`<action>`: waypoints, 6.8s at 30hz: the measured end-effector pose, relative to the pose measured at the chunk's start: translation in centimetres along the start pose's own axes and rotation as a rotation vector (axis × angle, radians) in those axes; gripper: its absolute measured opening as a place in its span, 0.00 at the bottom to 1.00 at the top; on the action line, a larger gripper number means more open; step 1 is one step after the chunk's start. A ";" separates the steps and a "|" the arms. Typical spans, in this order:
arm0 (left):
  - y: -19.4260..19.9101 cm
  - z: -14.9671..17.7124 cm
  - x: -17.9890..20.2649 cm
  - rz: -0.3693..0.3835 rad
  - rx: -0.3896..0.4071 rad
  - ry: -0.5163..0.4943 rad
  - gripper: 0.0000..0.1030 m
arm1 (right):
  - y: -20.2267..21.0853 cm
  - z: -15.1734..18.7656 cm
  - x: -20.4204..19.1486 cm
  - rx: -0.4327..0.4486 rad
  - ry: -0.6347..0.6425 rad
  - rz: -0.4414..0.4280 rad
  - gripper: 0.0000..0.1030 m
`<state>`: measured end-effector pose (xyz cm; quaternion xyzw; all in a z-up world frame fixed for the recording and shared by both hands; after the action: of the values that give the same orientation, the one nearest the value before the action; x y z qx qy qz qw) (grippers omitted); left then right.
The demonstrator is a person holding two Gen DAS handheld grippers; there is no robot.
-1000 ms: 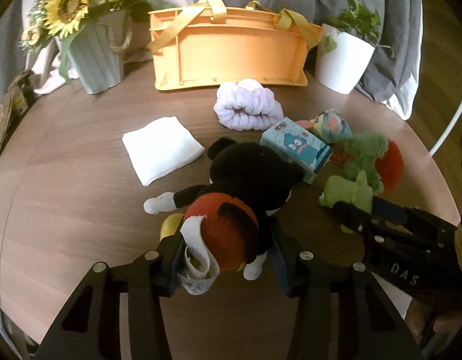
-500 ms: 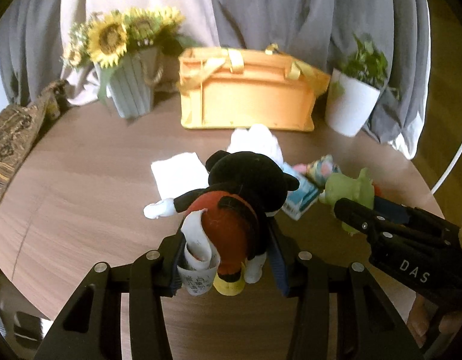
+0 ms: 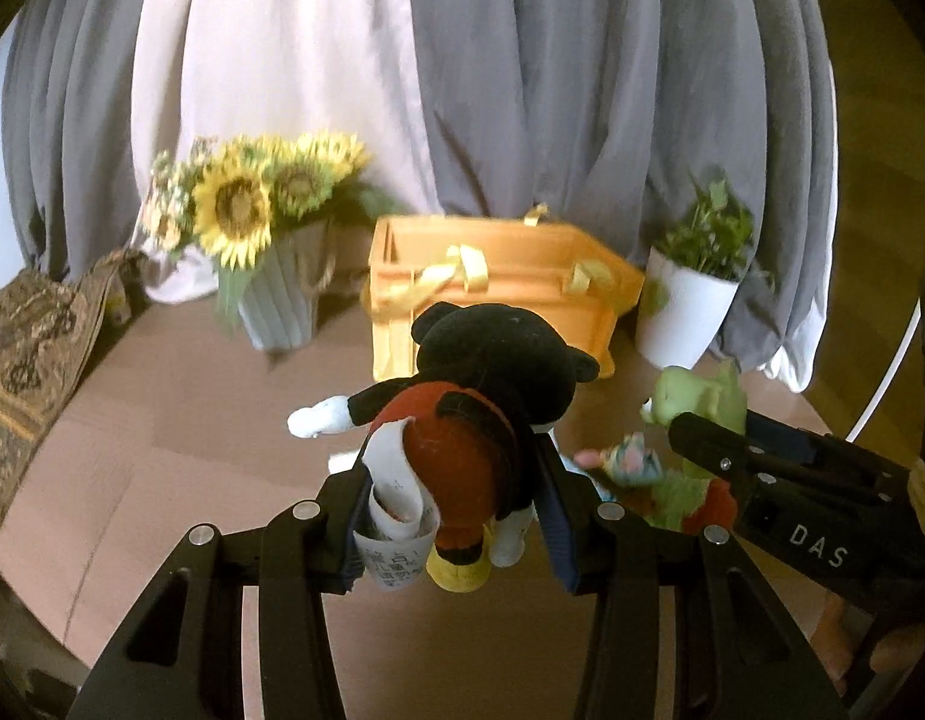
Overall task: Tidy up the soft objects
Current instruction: 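Lift the Mickey plush and green foam hand and carry both over the orange crate, then open the left tool over the crate while the right tool releases the foam hand, then withdraw both tools from the crate back toward the remaining toys, then grasp the blue tissue pack with the left tool while the right tool grasps the red fuzzy plush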
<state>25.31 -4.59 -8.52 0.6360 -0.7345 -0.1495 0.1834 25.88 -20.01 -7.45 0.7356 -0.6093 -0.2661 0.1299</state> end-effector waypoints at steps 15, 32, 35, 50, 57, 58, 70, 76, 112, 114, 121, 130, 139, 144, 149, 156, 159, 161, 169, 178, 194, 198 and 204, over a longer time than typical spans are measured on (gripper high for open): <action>-0.9 -7.6 -2.1 0.093 0.195 -0.065 0.45 | 0.6 -6.6 -2.7 0.193 0.000 0.059 0.51; -5.7 -13.5 -1.8 0.123 0.309 -0.105 0.45 | -3.1 -13.2 -1.3 0.287 -0.001 0.114 0.51; -7.0 -14.2 -1.6 0.123 0.314 -0.115 0.45 | -4.2 -14.4 -0.7 0.296 -0.005 0.118 0.51; -16.2 -16.1 -1.4 0.138 0.237 -0.128 0.45 | -11.6 -17.3 2.1 0.251 -0.044 0.143 0.51; -20.9 -15.6 -1.2 0.156 0.171 -0.136 0.45 | -15.9 -17.6 3.6 0.194 -0.058 0.172 0.51; -21.7 -15.4 -1.2 0.156 0.159 -0.141 0.45 | -16.5 -17.6 3.8 0.185 -0.061 0.178 0.51; -28.4 -13.4 -0.9 0.196 -0.004 -0.154 0.45 | -23.0 -16.4 5.4 0.054 -0.065 0.203 0.51; -30.3 -12.6 -1.1 0.201 -0.063 -0.159 0.48 | -25.5 -15.5 6.1 -0.013 -0.066 0.206 0.51; -16.4 -14.6 -1.1 0.103 0.120 -0.143 0.78 | -14.0 -16.8 3.4 0.111 -0.029 0.260 0.72; -14.8 -14.4 -0.9 0.105 0.133 -0.146 0.78 | -12.5 -16.6 3.2 0.125 -0.025 0.262 0.73; -10.5 -13.4 -0.2 0.111 0.169 -0.166 0.79 | -8.1 -15.7 2.6 0.160 -0.011 0.281 0.75; -6.5 -11.2 0.5 0.152 0.200 -0.209 0.83 | -2.7 -13.0 2.5 0.195 -0.031 0.342 0.78; -3.2 -9.0 1.9 0.203 0.251 -0.293 0.87 | 1.1 -10.0 2.9 0.223 -0.084 0.398 0.78; -2.9 -7.8 2.5 0.249 0.222 -0.306 0.89 | 2.8 -8.2 3.2 0.234 -0.103 0.425 0.78; -3.0 -6.2 3.0 0.277 0.179 -0.311 0.89 | 3.7 -6.6 3.6 0.233 -0.116 0.452 0.78; -3.5 -3.6 3.7 0.313 0.122 -0.342 0.89 | 3.9 -4.0 4.1 0.190 -0.137 0.467 0.78; -3.9 -2.5 3.9 0.321 0.095 -0.357 0.89 | 3.6 -2.7 4.5 0.162 -0.153 0.465 0.78; -4.2 -1.8 4.0 0.327 0.076 -0.363 0.89 | 3.4 -1.9 4.6 0.144 -0.162 0.469 0.78; -6.3 1.1 4.2 0.339 -0.007 -0.385 0.91 | 2.1 0.7 5.2 0.074 -0.172 0.477 0.78; -9.1 4.3 5.3 0.379 -0.097 -0.437 0.94 | 0.1 3.3 6.7 0.001 -0.182 0.480 0.78; -14.0 7.9 7.1 0.414 -0.222 -0.503 0.94 | -3.7 7.0 9.4 -0.123 -0.221 0.480 0.78; -14.8 8.3 7.3 0.430 -0.243 -0.500 0.94 | -4.5 7.4 9.7 -0.147 -0.213 0.479 0.78; -16.3 9.0 7.7 0.442 -0.271 -0.492 0.94 | -5.6 7.9 10.0 -0.171 -0.206 0.473 0.75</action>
<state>34.60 -14.70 -23.30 0.3765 -0.8500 -0.3511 0.1117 27.32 -27.40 -19.17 0.5282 -0.7494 -0.3524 0.1874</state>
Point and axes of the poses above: each gripper's, at about its wrist camera, not at the fingertips, and y roughly against the way its jaws point, x to its right, z to its underside, the point moved 4 cm from there along -y, roughly the way its jaws point, and after that the axes turned 7 degrees about x, right-handed, at the moved point
